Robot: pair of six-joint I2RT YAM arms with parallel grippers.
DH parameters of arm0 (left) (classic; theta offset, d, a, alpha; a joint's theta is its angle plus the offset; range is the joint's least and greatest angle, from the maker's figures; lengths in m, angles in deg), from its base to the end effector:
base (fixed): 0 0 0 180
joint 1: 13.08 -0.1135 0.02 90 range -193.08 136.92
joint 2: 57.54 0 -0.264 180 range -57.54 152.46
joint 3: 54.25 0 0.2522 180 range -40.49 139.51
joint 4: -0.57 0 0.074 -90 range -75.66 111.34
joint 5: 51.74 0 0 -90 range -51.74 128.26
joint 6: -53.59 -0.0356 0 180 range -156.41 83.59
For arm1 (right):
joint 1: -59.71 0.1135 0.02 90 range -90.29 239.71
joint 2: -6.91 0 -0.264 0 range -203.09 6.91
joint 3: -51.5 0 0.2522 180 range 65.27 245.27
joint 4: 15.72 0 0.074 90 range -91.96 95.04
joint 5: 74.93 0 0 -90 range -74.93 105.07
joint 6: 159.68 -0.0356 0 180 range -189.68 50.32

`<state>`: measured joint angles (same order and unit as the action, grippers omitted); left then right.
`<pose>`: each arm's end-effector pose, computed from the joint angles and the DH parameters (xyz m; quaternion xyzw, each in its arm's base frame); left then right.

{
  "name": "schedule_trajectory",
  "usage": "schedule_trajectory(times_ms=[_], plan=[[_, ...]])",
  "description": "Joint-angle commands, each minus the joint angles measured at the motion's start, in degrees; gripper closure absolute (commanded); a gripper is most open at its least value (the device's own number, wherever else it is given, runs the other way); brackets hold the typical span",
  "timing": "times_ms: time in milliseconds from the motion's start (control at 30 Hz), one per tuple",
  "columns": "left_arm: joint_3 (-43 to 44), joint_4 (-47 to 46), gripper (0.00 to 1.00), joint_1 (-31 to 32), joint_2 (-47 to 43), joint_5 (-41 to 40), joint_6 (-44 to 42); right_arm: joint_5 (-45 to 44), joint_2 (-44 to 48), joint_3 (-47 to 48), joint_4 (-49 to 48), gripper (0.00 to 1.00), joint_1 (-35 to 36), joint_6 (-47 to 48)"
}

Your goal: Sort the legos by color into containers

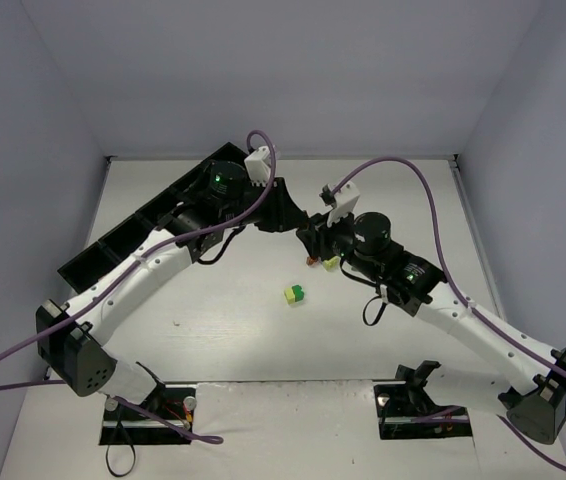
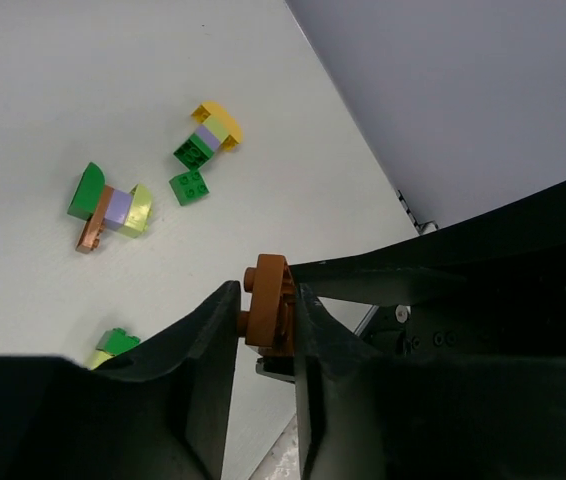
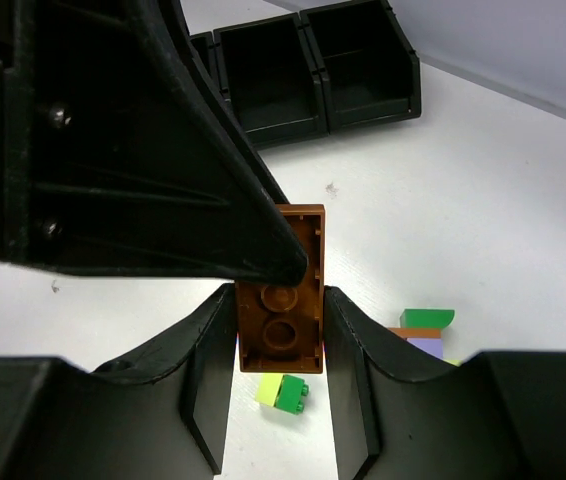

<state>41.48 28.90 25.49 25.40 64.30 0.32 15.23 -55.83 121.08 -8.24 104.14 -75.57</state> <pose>0.2526 -0.2215 0.4029 0.1487 0.7735 -0.5021 0.3571 0.1849 0.1814 0.3770 -0.2356 0.6709 0.2998 0.6360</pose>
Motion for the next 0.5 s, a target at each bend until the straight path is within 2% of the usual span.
schedule_trajectory(times_ms=[0,33,100,167,233,267,367,467], plan=[[0.6,-4.6,0.80,0.3,-0.5,2.3,0.7,1.2,1.6,0.8,-5.3,0.98,0.5,-0.1],[0.5,-4.7,0.88,0.3,-0.4,2.4,0.5,1.3,1.7,0.8,-5.3,0.98,0.6,-0.2],[0.1,-4.7,0.96,0.3,-0.6,2.2,0.3,1.5,1.5,0.8,-5.4,0.96,0.5,-0.2],[-0.1,-4.4,1.00,0.3,-1.3,1.4,-0.4,1.6,1.3,0.7,-5.3,0.80,0.5,-0.1],[-0.2,-3.1,1.00,0.1,-2.0,-1.5,-1.7,1.6,1.2,0.5,-5.2,0.56,0.4,-0.2],[-0.2,-2.5,1.00,0.0,-2.7,-2.6,-2.3,1.3,1.2,0.4,-5.1,0.37,0.4,-0.3],[-0.2,-0.1,1.00,-1.2,-4.2,-6.0,-5.3,0.9,0.8,0.3,-3.9,0.17,0.5,-0.7],[-0.8,3.1,1.00,-4.6,-5.9,-9.6,-7.4,0.0,0.4,0.4,-2.3,0.08,0.4,-1.2]])
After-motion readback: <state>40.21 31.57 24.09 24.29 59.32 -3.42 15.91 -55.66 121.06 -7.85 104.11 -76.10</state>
